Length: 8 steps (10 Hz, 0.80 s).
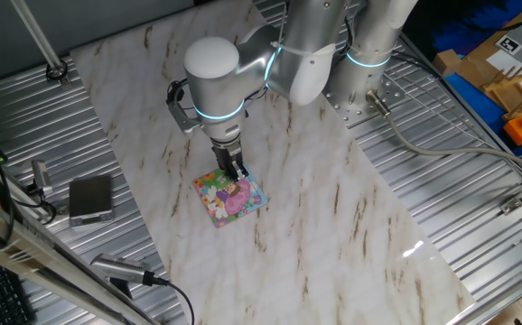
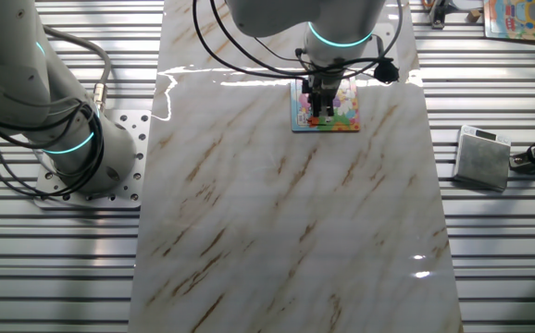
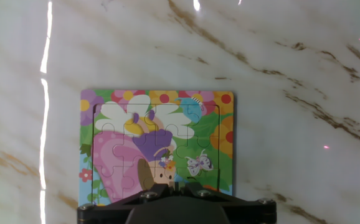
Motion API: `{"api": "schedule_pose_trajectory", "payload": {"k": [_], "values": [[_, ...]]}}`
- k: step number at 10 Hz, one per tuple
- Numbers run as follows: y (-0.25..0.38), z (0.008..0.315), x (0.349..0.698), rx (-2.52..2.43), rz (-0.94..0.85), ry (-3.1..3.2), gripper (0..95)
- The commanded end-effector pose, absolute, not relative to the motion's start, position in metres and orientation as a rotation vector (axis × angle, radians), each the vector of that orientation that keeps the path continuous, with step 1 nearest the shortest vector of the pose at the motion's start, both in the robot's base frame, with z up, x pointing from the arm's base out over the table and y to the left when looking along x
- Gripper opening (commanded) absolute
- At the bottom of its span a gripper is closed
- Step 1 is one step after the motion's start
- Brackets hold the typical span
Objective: Assemble one piece of a puzzle
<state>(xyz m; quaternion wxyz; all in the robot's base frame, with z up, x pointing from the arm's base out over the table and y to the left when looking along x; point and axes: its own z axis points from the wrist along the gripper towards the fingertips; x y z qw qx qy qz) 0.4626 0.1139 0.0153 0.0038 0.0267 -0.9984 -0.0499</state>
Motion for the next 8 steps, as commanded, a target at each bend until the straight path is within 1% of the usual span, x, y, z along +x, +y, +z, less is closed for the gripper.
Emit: {"api": "schedule_pose_trajectory", "payload": {"k": [1, 8], "values": [[0.1136, 0.0153, 0.4626, 0.083, -0.156, -3.13, 0.0], [0.1127, 0.0141, 0.4627, 0.09, -0.157, -3.129, 0.0]]}}
